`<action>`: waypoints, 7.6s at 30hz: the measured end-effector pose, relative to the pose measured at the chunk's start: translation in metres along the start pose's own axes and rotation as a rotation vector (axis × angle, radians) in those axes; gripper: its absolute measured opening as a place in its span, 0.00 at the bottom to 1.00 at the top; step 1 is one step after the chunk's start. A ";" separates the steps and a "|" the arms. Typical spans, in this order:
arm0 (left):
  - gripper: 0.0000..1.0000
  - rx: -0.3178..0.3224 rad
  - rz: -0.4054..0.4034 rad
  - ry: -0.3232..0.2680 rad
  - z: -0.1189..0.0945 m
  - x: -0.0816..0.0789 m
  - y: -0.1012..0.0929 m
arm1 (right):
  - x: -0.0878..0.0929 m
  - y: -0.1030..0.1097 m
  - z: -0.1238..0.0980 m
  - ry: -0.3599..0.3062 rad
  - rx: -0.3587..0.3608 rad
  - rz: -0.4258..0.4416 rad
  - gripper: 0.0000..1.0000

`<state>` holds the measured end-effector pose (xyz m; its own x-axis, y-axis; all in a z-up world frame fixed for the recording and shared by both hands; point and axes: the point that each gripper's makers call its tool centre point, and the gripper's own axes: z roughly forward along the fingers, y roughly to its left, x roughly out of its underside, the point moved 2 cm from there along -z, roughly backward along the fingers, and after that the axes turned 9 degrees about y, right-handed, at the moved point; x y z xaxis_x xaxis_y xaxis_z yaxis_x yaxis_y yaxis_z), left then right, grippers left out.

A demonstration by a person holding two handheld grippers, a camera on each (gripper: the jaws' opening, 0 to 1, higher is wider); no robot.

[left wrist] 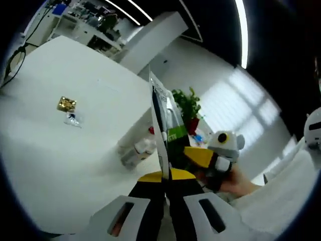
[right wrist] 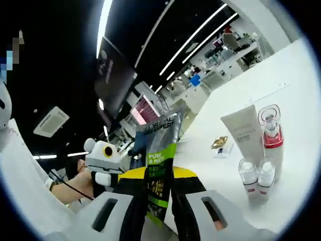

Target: Arrange the skincare products in the storage area until every visible bottle or jar stands upright without overlapping.

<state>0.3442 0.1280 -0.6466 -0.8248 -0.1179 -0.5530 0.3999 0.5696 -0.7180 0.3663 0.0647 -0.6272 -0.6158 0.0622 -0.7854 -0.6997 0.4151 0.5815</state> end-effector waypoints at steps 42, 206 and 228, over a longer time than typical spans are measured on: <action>0.00 -0.046 -0.189 0.239 0.051 0.025 0.075 | 0.041 -0.042 -0.044 0.162 0.237 -0.309 0.99; 0.99 -0.559 0.245 0.023 -0.041 0.023 0.124 | 0.046 -0.057 -0.048 0.184 0.298 -0.253 0.99; 0.99 -0.643 0.225 0.118 0.005 -0.018 0.160 | 0.043 -0.066 -0.055 0.160 0.340 -0.207 0.99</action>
<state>0.4250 0.2171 -0.7535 -0.8019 0.1282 -0.5835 0.2803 0.9433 -0.1780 0.3656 -0.0097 -0.6878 -0.5418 -0.1846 -0.8200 -0.6721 0.6810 0.2907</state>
